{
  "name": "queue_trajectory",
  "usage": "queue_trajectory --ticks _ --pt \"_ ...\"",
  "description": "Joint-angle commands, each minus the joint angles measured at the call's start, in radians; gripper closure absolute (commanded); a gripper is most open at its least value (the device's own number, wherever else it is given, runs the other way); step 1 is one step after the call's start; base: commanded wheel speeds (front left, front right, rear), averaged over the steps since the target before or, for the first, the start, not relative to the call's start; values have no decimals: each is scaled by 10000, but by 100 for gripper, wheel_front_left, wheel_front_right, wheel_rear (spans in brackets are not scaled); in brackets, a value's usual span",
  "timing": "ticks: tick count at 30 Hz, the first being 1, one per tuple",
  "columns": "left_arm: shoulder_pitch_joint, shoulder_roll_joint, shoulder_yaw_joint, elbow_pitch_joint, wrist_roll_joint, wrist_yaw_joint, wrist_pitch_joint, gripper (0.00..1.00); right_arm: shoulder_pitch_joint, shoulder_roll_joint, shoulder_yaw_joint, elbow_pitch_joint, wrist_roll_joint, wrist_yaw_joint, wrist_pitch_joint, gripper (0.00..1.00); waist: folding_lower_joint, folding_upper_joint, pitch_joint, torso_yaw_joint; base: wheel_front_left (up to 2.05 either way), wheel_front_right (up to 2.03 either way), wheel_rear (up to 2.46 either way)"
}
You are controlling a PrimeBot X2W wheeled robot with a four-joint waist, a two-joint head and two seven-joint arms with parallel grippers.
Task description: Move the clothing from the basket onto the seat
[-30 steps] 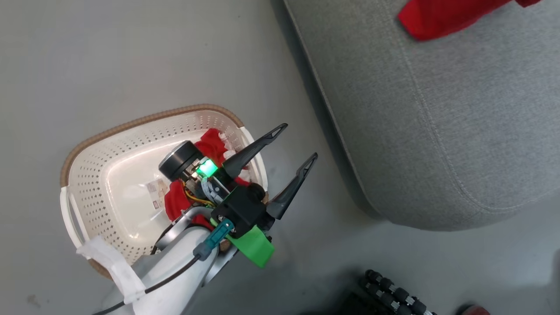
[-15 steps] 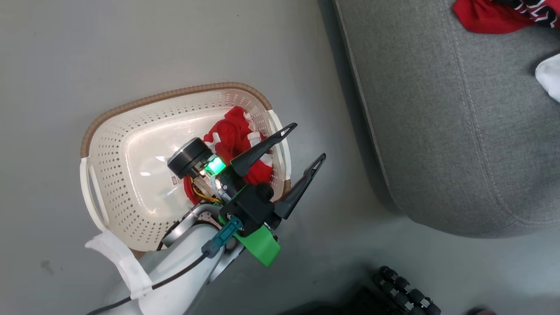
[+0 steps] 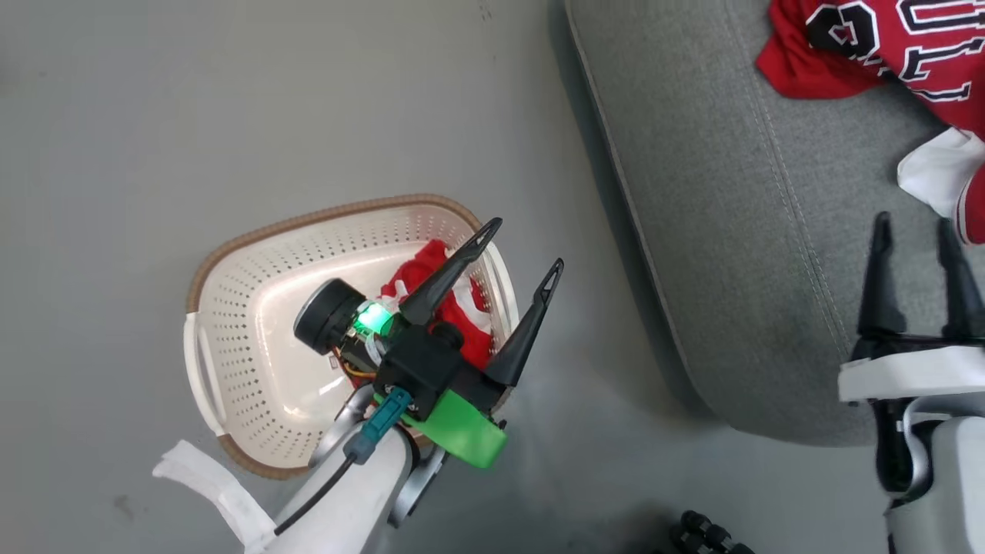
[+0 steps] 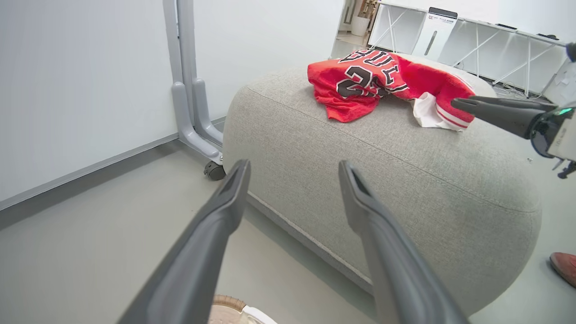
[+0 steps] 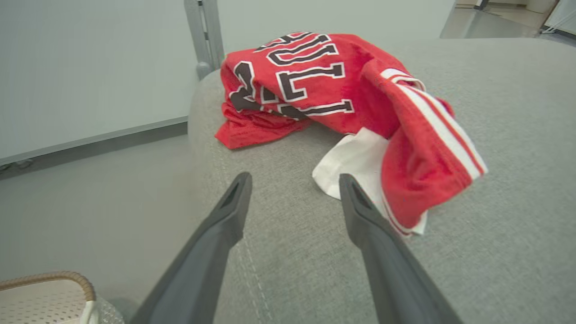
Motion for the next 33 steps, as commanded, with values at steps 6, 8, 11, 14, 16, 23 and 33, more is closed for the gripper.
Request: queue_trajectory --ticks 6,8,11,14,16,23,33 --pt "1166 -506 1070 17 -239 420 -5 0 573 10 1745 -542 -231 -14 -22 0 -1 0 -2237 1742 0 0 0" --pt "1493 -607 1433 26 -237 531 -5 0 701 -79 2160 -739 -352 -14 -20 0 -1 0 -2666 2087 0 0 0" --pt "2040 -746 2052 -73 -297 753 -7 0 863 -281 2775 -1075 -411 -14 -20 0 -1 0 -3238 2528 0 0 0" --pt "2559 -825 2710 -238 -391 937 -5 0 1075 -460 3208 -1386 -291 -12 -22 0 -1 0 -3781 2841 0 0 0" --pt "2896 -860 3112 -407 -333 1033 -5 0 1265 -531 3257 -1524 -309 -14 -22 0 -1 0 -4135 2989 0 0 0" --pt "4103 -890 4185 -1306 22 1056 -5 0 2039 -353 2961 -1854 -360 -12 -20 0 -1 0 -5141 3143 0 0 0" --pt "6029 -895 5138 -2192 154 776 -5 0 3509 -145 2941 -1957 -642 -12 -20 0 -1 0 -5939 2775 0 0 0"
